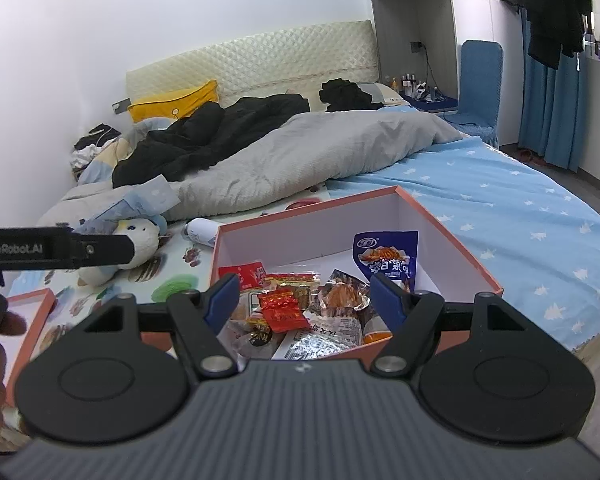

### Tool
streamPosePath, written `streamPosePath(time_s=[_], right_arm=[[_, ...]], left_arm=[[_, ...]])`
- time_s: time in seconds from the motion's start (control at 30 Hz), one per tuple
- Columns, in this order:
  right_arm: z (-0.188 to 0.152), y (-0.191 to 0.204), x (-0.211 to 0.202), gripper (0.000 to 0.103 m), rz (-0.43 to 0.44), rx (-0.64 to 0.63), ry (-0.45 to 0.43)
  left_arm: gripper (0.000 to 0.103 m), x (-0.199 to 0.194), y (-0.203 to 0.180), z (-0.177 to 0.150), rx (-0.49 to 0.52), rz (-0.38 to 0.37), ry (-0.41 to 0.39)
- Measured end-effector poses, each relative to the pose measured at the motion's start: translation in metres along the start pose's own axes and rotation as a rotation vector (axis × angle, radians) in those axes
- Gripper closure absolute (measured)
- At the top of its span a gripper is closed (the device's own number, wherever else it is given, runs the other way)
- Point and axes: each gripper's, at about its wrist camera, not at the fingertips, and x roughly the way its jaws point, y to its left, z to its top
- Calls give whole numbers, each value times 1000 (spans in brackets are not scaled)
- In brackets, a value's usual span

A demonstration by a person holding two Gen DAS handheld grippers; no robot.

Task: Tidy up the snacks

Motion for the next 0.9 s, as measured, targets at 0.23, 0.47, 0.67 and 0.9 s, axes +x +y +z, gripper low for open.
streamPosePath(time_s=[0.23,0.47,0.67,0.9], right_arm=[[1,-2,2,29,0,11,7],[1,-4,4,0,3,17,5],[0,-2,5,0,-15,8,5],[-1,-1,5,0,-23,8,2]], left_arm=[[0,0,0,0,-3,13,1],[0,-1,-2,0,-6,23,0],[0,-2,0,0,-14,28,-2],[0,-3,-1,0,-13,36,-1]])
